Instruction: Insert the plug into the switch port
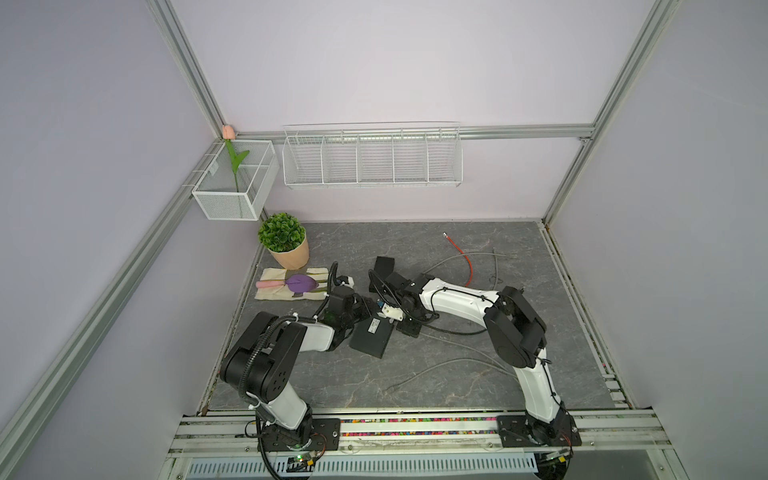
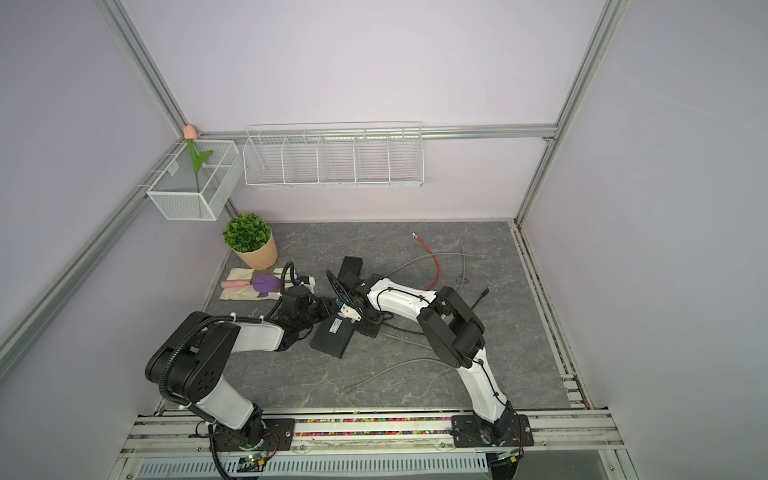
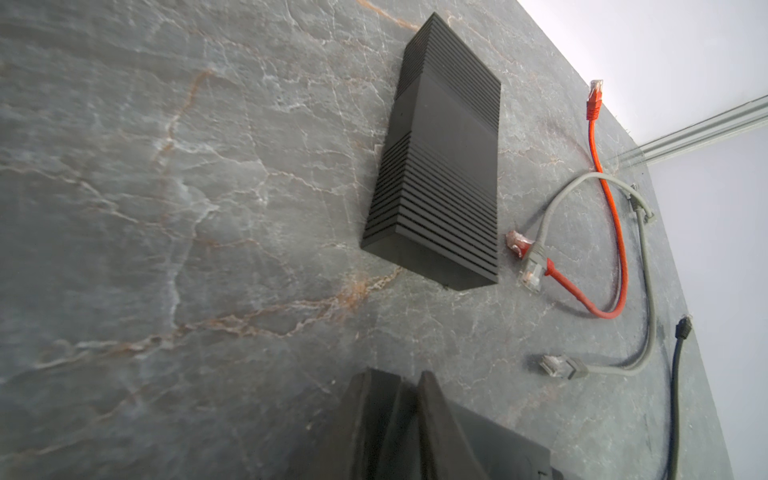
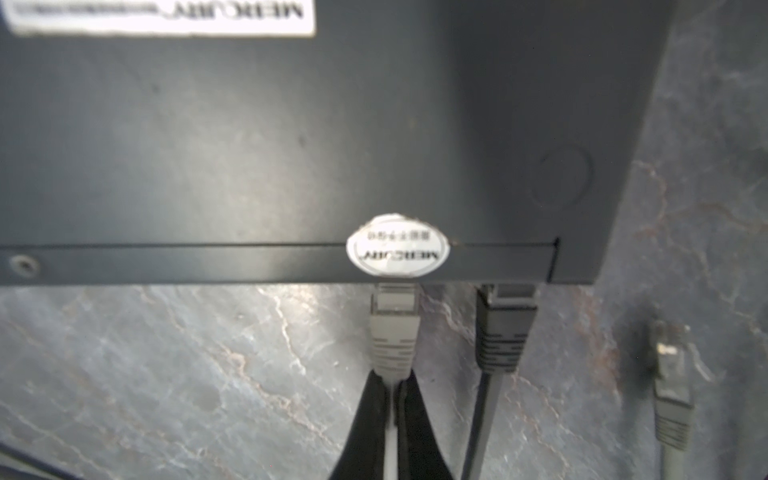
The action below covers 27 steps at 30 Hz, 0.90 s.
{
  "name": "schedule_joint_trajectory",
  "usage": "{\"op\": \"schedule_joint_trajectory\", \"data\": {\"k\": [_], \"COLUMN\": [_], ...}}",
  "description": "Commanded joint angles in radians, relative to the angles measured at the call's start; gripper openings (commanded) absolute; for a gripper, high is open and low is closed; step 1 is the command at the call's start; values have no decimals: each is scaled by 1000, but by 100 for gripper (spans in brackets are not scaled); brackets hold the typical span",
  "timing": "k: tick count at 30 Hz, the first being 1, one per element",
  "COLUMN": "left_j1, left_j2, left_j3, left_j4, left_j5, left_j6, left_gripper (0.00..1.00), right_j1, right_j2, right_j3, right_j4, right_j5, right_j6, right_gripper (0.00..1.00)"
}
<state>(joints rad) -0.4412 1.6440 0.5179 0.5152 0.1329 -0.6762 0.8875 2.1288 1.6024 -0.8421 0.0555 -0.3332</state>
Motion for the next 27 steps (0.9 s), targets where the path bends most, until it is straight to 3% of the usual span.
{"op": "schedule_joint_trajectory", "data": {"k": [1,19,27], "left_j1": [-107,-134,-129], "left_j2": [52,71,22], "left_j3": [-33,-70,-32], "left_j4": [-52,39,-62], "left_j5": [213,232,212], "left_j6": [-55,-102,-62], "left_gripper": [21,21,21], "right_j1": [37,44,44], "right_j2": [-10,-4,-21], "right_j3": [70,93,78], "right_j4": [332,441,431], "right_j5": [-114,-122,-82], "right_j6": [22,65,61], "right_gripper": [7,7,7]}}
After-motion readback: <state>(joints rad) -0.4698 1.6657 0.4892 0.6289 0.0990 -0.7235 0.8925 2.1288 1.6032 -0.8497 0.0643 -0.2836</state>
